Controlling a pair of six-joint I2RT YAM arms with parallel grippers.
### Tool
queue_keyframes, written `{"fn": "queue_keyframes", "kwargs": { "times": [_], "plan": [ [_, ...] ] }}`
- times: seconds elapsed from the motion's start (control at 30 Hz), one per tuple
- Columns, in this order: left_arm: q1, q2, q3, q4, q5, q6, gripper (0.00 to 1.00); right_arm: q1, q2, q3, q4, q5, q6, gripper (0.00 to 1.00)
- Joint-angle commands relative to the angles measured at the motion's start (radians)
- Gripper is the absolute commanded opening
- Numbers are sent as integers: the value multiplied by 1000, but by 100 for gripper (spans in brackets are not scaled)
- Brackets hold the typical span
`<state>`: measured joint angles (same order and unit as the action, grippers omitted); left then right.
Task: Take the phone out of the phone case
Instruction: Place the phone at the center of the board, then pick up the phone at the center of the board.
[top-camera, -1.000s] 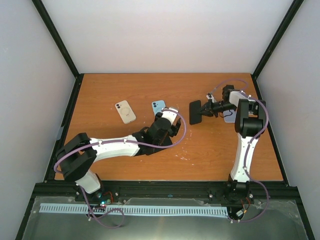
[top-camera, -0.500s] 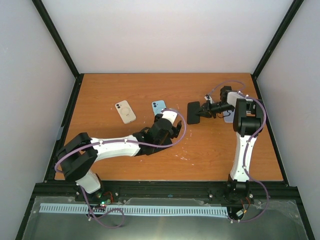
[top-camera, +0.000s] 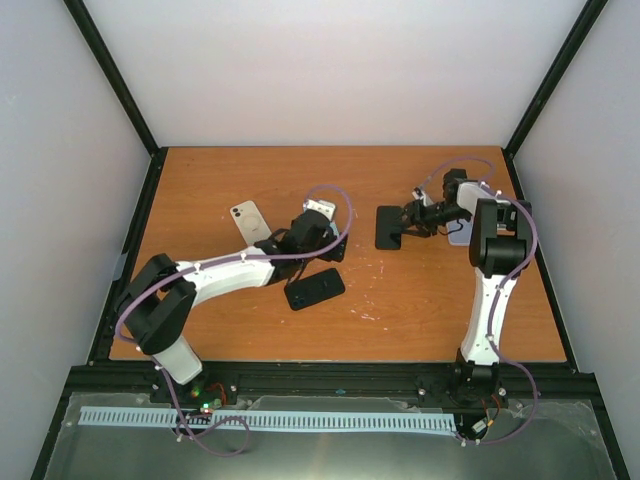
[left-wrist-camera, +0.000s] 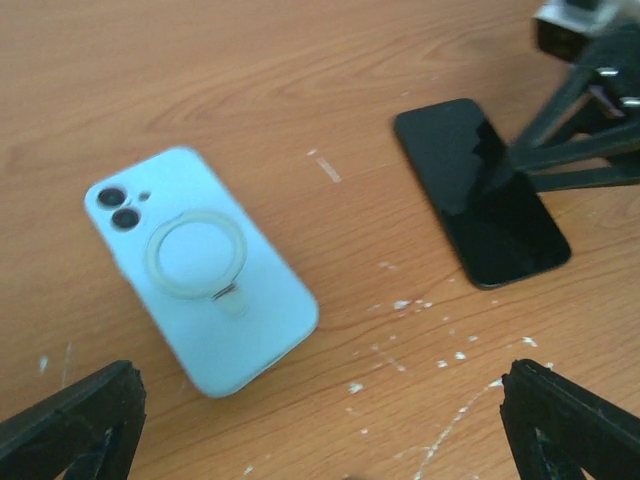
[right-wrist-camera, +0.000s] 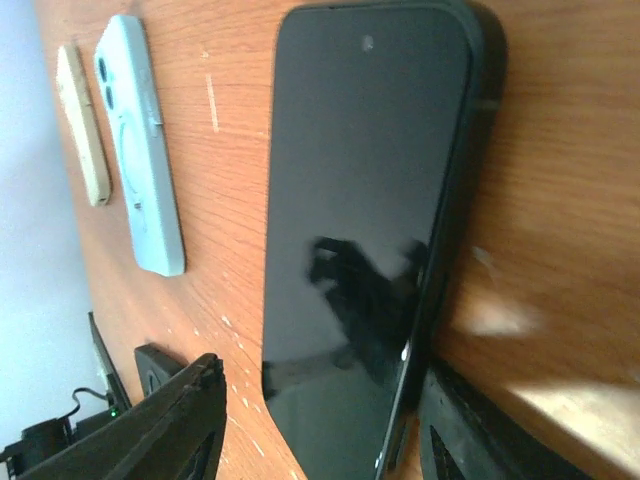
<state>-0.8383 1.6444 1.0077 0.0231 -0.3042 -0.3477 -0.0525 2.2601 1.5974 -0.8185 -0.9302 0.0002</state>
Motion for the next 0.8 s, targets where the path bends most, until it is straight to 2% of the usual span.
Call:
{"fn": "queue_keyframes", "kwargs": {
  "times": [0.0,0.1,0.17,0.37,0.47,0.6,0.7,0.77],
  "plan": [
    [113,-19,68,-168,154,-151,97,-24,-85,-36,-8,93,-29,53],
    [153,39,184,-310,135,-233,92,-37,-155,-104,20,154,-52,54],
    [155,85,248,-346,120,-248,89,-42,-218,-181,88,179,-59,54],
    [155,284,473,-470,40,-347,88,-36,-388,-434,316,166,-39,54],
    [156,422,641,-635,-91,-470,86,-35,-410,-442,300,186,-73,54],
    [156,669,976,-990,-222,-624,88,-34,-410,-460,317,152,-64,54],
    [156,792,1138,-1067,-203,-630,90,-34,-395,-449,308,149,-66,54],
    [158,812,1133,-1028,-153,-612,91,-35,-393,-452,311,140,-63,54]
  ]
}}
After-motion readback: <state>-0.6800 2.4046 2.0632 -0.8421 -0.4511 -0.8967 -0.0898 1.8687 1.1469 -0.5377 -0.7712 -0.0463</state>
